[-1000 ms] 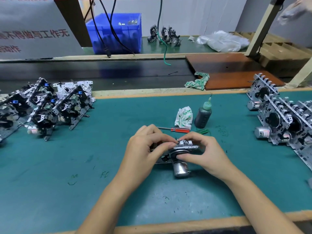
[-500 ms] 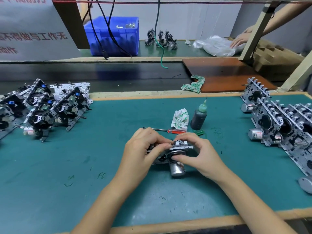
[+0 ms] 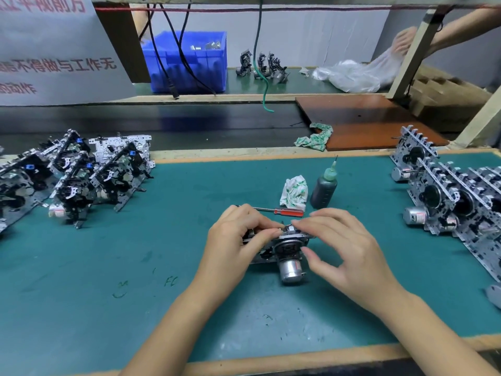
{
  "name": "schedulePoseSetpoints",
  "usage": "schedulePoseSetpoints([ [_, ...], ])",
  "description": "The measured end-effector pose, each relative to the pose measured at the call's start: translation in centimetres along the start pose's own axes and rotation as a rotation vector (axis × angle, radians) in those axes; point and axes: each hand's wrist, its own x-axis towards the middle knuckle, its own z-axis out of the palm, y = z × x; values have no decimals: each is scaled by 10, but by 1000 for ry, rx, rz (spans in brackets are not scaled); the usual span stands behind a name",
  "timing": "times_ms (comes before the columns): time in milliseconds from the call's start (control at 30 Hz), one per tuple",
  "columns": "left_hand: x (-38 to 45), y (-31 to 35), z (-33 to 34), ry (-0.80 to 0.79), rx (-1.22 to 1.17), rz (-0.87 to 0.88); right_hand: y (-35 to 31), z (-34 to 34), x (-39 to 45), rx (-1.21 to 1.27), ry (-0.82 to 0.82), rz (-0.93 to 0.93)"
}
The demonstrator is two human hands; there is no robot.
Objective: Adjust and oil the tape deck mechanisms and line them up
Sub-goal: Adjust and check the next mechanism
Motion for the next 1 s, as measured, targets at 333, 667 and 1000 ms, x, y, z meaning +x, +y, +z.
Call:
schedulePoseSetpoints([
  [333, -4, -7, -23, -2, 17, 68, -7, -9, 40, 175, -10, 97],
  [667, -13, -11, -31, 75, 47, 51, -20, 3, 78, -164, -366, -267],
  [1000, 11, 1, -23, -156, -48, 52, -9, -20, 55, -150, -321, -208],
])
